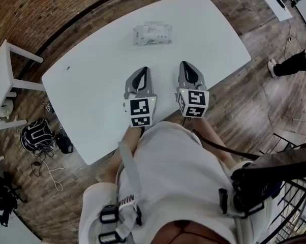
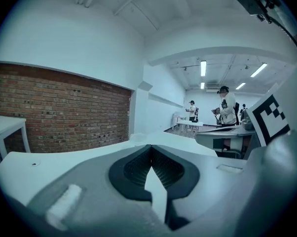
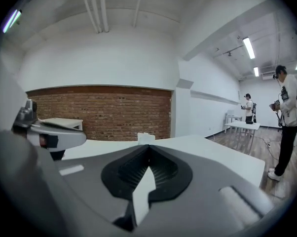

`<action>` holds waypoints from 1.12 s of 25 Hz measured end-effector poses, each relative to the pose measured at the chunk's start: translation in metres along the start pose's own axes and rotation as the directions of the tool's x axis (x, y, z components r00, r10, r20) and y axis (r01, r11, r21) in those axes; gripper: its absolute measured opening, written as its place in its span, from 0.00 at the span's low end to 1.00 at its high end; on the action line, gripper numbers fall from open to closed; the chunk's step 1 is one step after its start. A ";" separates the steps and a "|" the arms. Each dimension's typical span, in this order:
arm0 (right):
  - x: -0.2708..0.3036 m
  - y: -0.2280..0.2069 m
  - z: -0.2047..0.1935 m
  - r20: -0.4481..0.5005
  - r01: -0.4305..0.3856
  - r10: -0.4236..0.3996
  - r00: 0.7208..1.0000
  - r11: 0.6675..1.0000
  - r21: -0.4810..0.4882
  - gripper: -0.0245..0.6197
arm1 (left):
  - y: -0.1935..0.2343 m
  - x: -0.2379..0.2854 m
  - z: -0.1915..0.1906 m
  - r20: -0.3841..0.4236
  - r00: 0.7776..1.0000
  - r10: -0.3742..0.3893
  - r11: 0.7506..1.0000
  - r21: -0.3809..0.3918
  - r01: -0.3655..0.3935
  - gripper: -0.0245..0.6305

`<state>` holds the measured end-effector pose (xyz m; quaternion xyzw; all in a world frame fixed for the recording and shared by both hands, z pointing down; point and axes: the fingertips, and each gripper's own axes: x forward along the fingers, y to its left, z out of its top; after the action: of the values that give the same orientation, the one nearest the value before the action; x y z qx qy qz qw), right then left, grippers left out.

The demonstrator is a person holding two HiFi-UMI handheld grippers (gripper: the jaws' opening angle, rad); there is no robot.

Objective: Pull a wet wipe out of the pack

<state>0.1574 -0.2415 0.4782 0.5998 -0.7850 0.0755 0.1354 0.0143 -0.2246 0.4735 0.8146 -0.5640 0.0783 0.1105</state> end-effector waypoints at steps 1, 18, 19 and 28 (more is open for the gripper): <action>-0.002 0.007 0.003 0.014 -0.010 0.010 1.000 1.000 -0.013 0.05 | 0.001 -0.001 0.002 0.005 1.000 0.006 1.000 0.006 -0.006 0.04; -0.010 0.040 0.008 0.064 -0.094 0.096 0.993 0.995 -0.038 0.05 | 0.005 -0.001 -0.006 -0.015 0.999 0.030 1.000 -0.004 -0.030 0.04; -0.009 0.040 0.009 0.064 -0.097 0.099 0.993 0.995 -0.040 0.05 | 0.006 -0.001 -0.006 -0.014 0.999 0.031 0.999 -0.006 -0.031 0.04; 0.018 0.049 0.036 0.098 -0.153 0.161 0.982 0.985 -0.081 0.05 | 0.017 0.015 0.017 0.025 0.999 0.029 0.999 0.017 -0.030 0.04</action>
<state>0.1012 -0.2547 0.4515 0.5338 -0.8381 0.0260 0.1096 0.0041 -0.2481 0.4629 0.8080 -0.5766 0.0747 0.0951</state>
